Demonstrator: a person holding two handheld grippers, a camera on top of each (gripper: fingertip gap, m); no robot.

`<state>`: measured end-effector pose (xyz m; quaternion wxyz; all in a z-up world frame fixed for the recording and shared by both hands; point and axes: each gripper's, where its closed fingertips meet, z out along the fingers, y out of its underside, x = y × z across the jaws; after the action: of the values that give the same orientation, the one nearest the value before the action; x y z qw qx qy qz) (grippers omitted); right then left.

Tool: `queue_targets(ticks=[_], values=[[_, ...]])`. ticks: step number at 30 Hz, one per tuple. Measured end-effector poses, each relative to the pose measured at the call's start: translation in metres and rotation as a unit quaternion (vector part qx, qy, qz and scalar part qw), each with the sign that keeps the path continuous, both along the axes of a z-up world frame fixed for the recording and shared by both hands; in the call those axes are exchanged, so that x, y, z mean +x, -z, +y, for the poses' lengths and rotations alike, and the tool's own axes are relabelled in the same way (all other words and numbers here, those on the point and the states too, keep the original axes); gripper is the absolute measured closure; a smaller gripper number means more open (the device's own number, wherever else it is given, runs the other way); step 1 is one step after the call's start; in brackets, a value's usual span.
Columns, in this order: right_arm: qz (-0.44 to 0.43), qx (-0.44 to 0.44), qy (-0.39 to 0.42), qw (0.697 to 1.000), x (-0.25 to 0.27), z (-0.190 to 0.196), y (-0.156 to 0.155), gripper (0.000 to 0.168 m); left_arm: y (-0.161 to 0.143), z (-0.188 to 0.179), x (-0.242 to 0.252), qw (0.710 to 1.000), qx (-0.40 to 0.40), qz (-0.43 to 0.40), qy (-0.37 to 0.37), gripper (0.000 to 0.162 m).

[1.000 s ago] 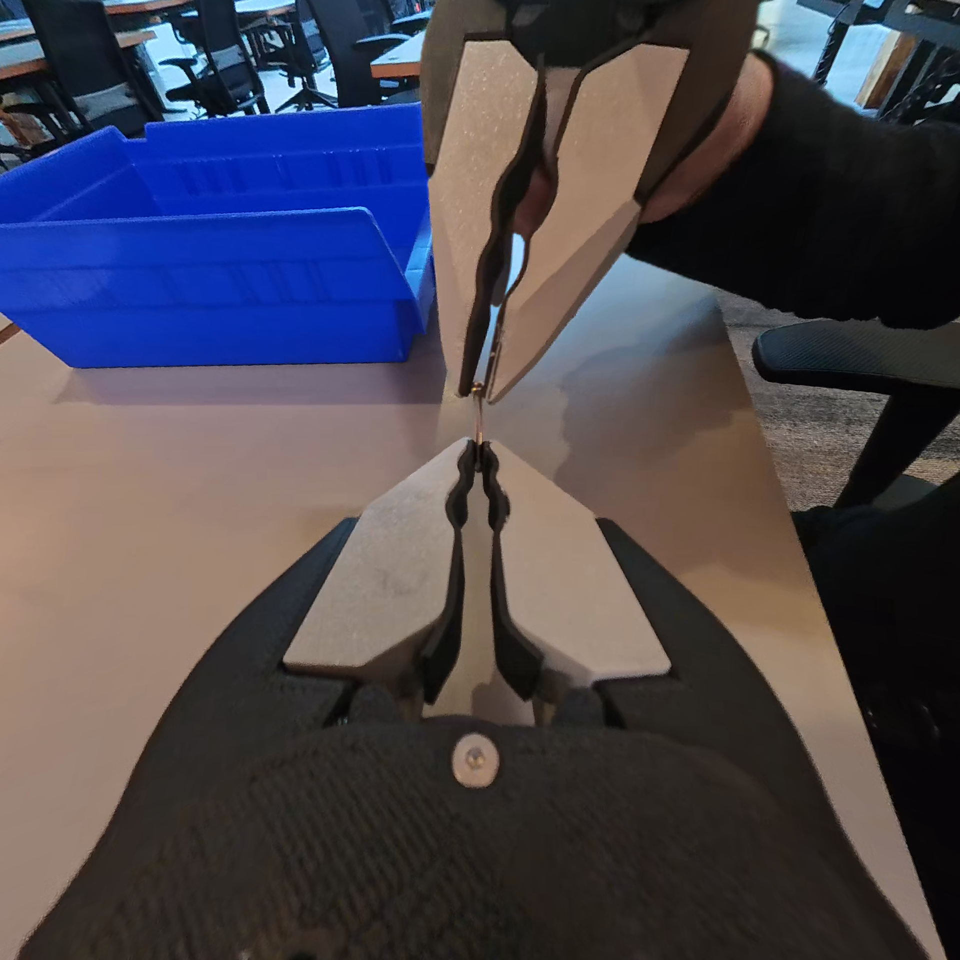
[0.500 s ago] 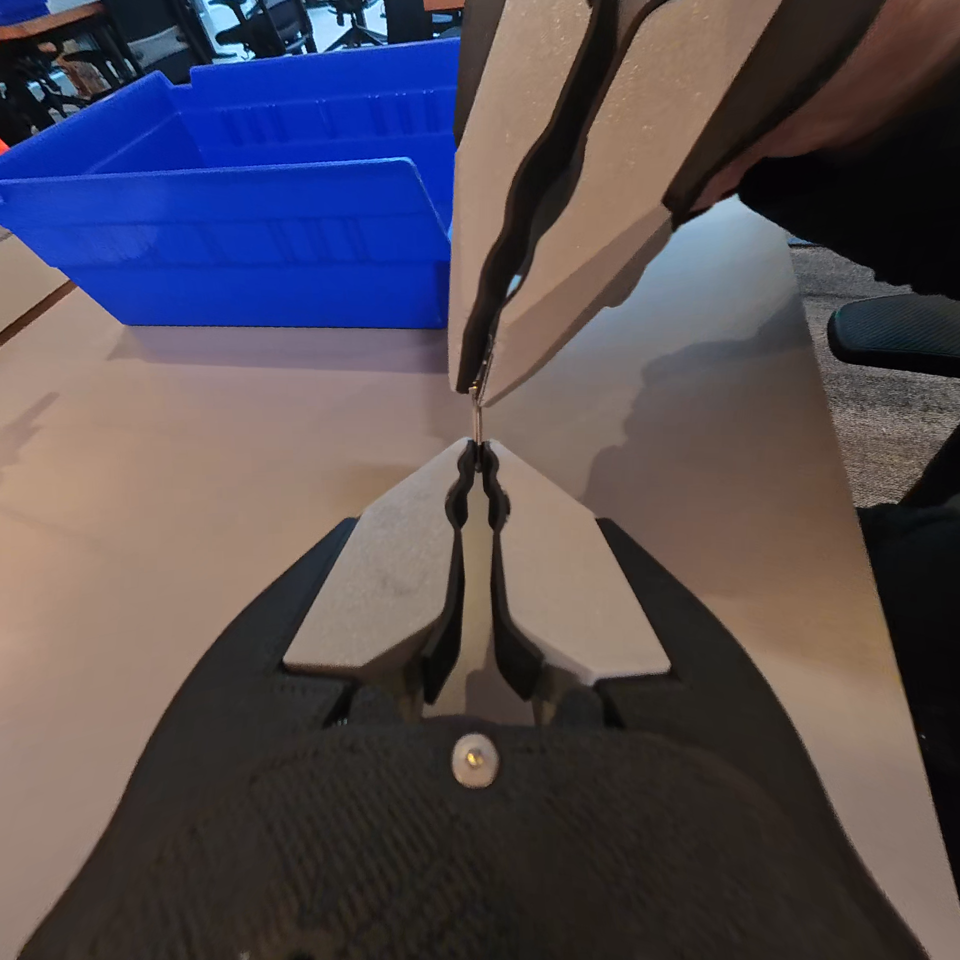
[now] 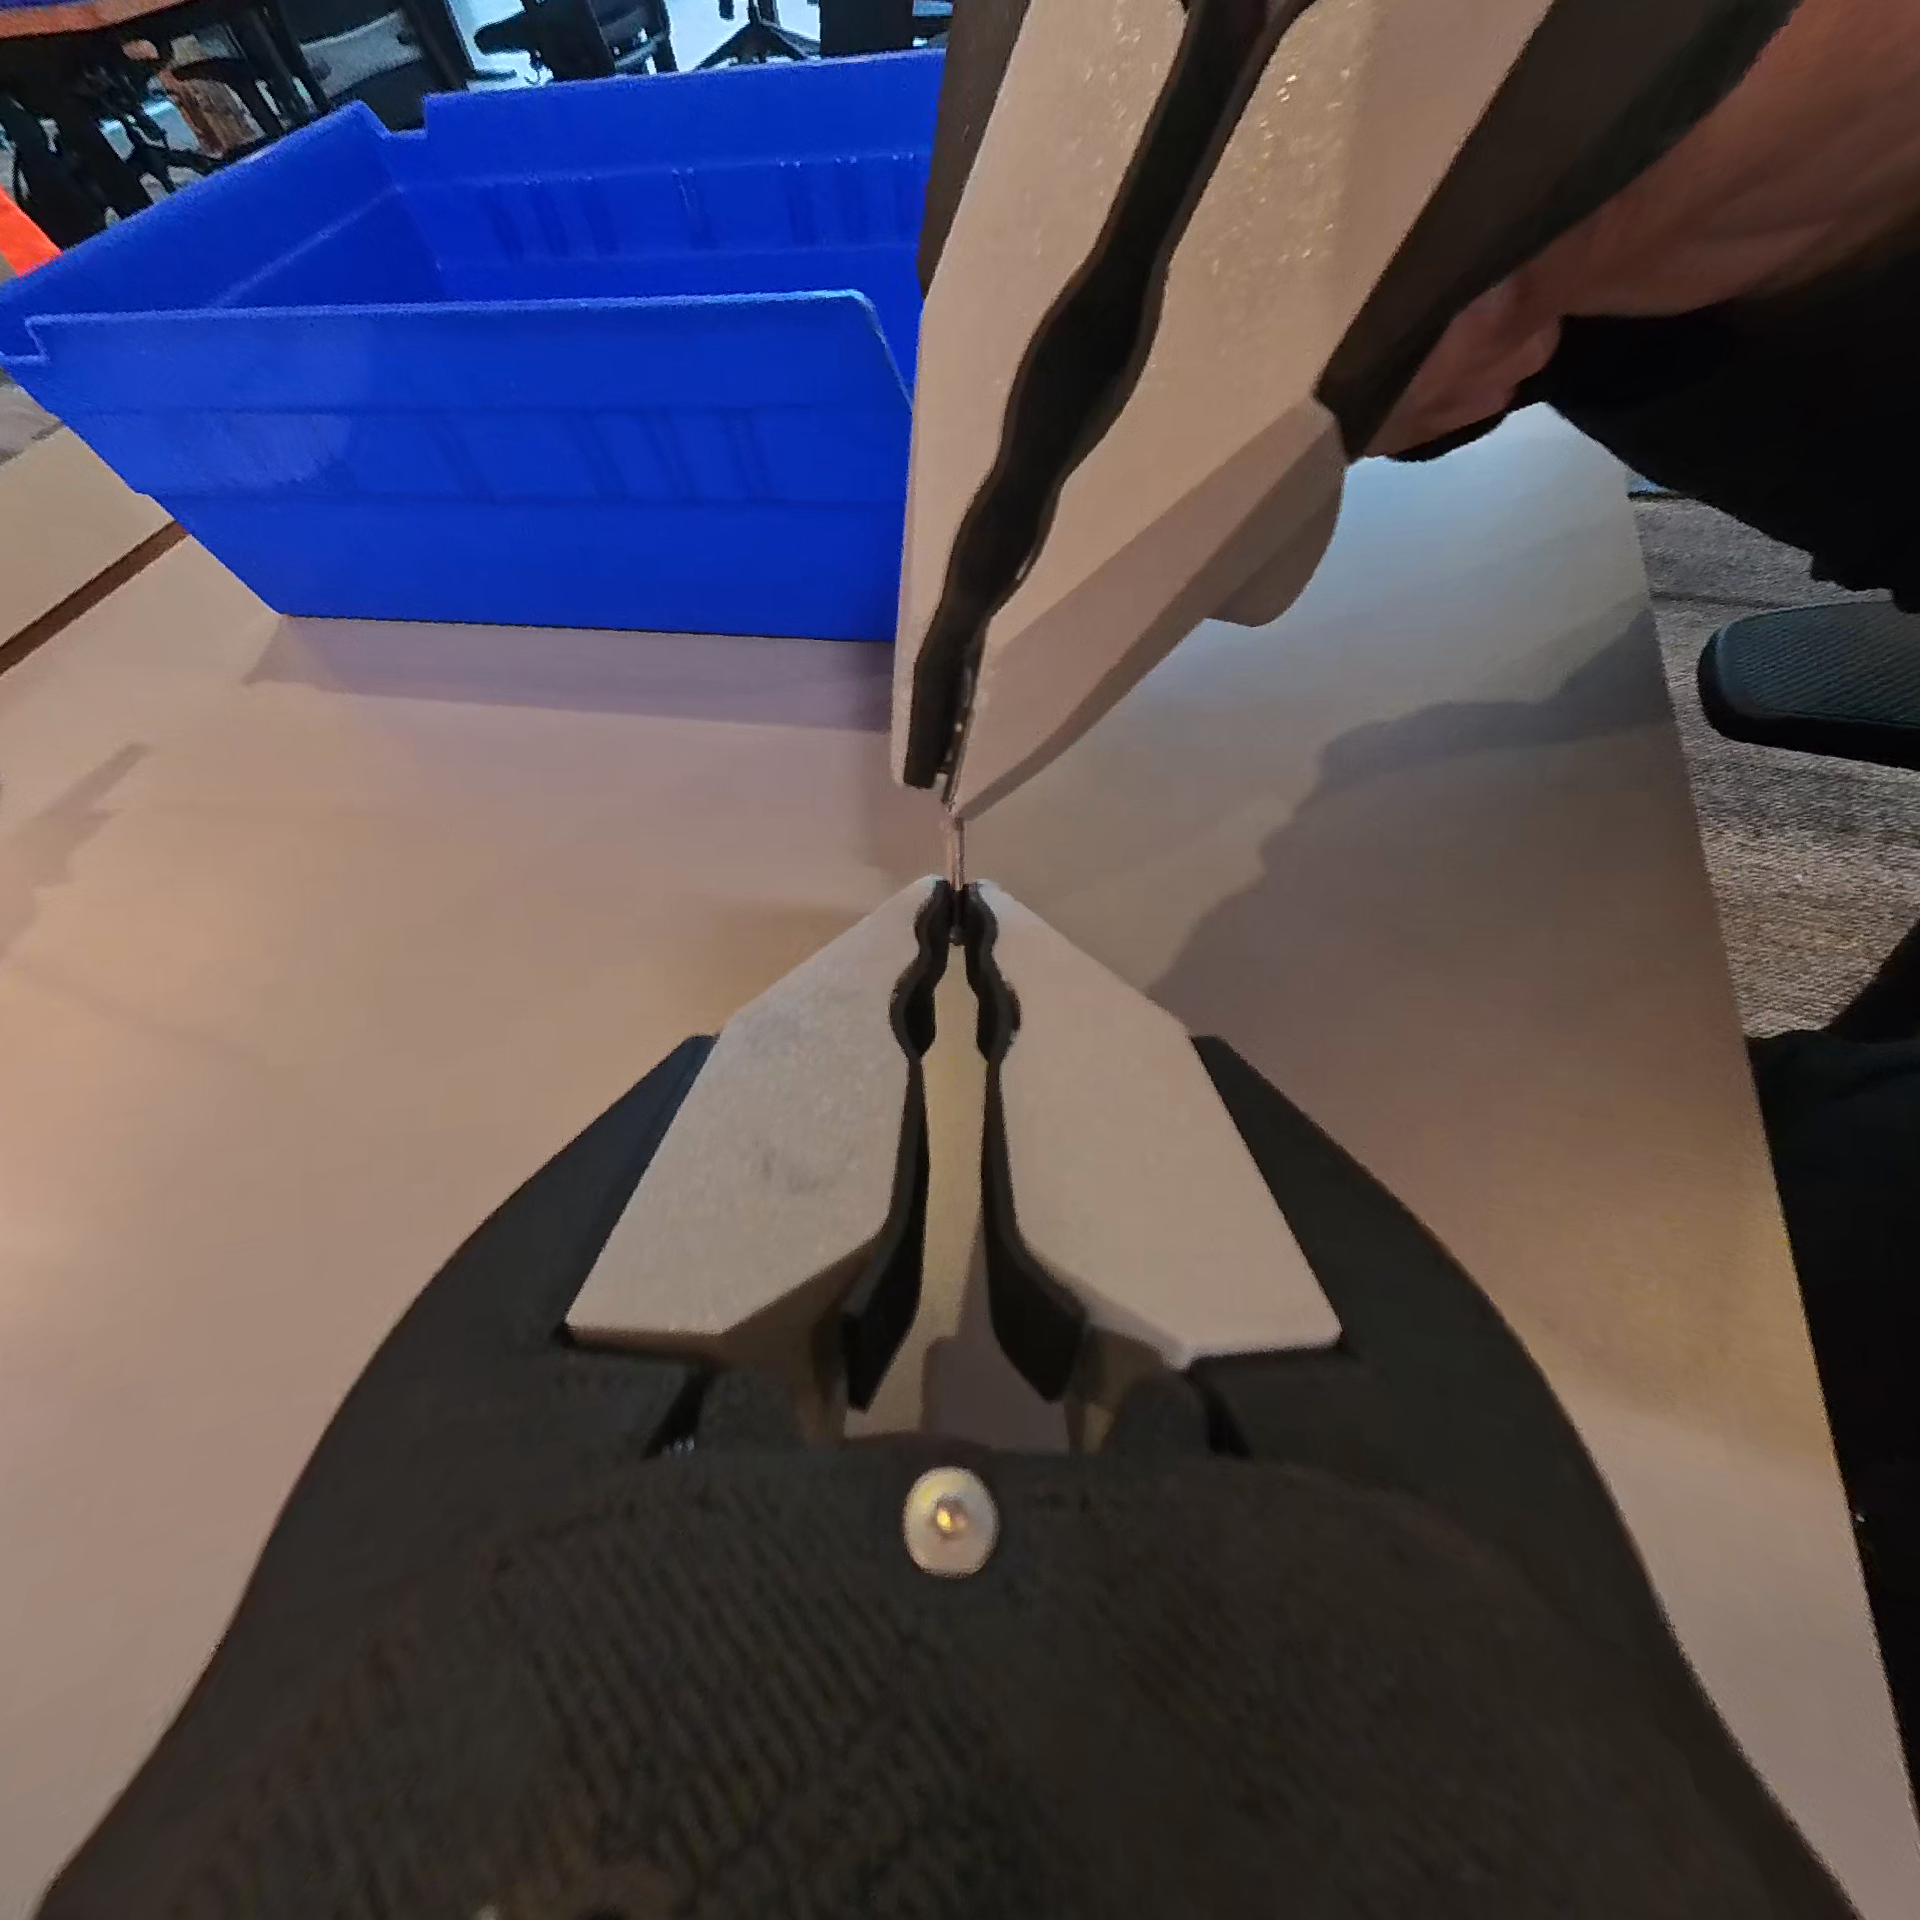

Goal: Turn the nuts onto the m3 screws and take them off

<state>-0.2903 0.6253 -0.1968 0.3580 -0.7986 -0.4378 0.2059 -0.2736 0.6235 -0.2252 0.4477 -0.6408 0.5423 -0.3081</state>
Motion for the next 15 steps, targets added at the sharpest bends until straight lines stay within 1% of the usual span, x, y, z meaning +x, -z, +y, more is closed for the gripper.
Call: queue_targets(ticks=[3,5,8,10,15], values=[[0.017,0.001,-0.007,1.000,-0.001,-0.002,-0.007,0.153,0.000,0.000,0.000,1.000,-0.005,-0.003,-0.001,0.162],[0.031,0.004,-0.008,0.999,0.002,-0.001,-0.014,0.150,-0.001,0.001,0.000,1.000,-0.009,-0.006,-0.001,0.162],[0.052,0.034,-0.012,0.998,0.010,0.001,-0.030,0.150,-0.002,0.001,-0.001,1.000,-0.017,-0.013,0.002,0.162],[0.073,0.054,-0.036,0.995,0.012,-0.002,-0.039,0.153,-0.004,-0.001,-0.001,1.000,-0.023,-0.019,0.009,0.162],[0.089,0.094,-0.116,0.985,0.011,-0.013,-0.037,0.156,-0.011,-0.011,0.002,0.997,-0.041,-0.047,0.043,0.162]])
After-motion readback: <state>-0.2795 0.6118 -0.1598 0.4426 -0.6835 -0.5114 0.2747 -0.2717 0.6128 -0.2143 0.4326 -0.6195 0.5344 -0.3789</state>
